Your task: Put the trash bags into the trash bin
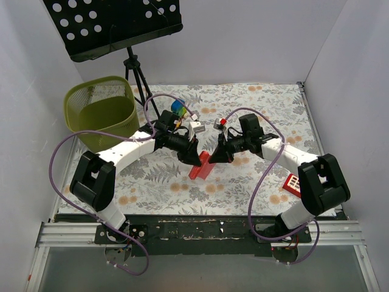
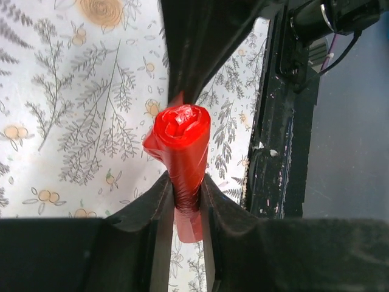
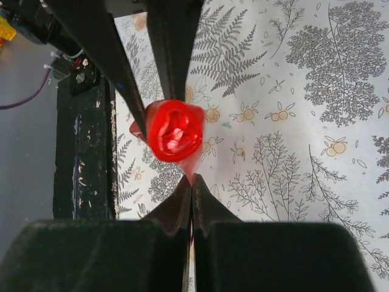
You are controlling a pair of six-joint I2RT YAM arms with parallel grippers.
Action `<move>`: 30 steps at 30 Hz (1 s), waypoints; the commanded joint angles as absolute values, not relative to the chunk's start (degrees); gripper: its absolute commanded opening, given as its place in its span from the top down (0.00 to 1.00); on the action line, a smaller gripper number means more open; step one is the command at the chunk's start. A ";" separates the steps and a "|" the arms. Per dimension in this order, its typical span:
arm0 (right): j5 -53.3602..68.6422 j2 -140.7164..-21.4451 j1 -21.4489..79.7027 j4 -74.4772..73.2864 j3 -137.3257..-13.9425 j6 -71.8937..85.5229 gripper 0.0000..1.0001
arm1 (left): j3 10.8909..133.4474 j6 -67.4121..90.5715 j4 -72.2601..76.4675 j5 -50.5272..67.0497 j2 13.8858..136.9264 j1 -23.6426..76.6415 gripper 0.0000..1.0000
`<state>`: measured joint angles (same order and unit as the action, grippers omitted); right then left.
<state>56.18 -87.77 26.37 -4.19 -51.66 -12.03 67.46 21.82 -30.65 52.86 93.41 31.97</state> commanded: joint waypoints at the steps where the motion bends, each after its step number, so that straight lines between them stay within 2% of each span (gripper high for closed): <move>1: 59.42 -87.98 26.54 -11.39 -55.28 -16.58 0.99 | 62.50 37.14 -18.75 49.85 90.44 30.94 0.75; 6: 56.78 -89.90 26.19 -28.00 -59.84 -23.90 0.99 | 52.49 54.46 -5.74 43.69 90.97 30.67 0.56; 11: 54.33 -94.47 26.19 -37.43 -66.08 -23.91 0.99 | 47.81 61.69 3.94 40.70 94.21 30.59 0.46; 21: 50.71 -103.35 24.00 -52.46 -82.78 -29.52 0.99 | 46.76 67.67 9.05 34.99 99.58 30.23 0.43; 26: 49.49 -104.24 23.29 -63.00 -92.17 -38.12 0.99 | 47.11 67.59 8.17 32.96 100.11 30.15 0.42; 30: 46.59 -101.53 23.20 -67.23 -93.78 -41.92 0.99 | 48.34 67.06 8.00 32.78 100.72 30.15 0.43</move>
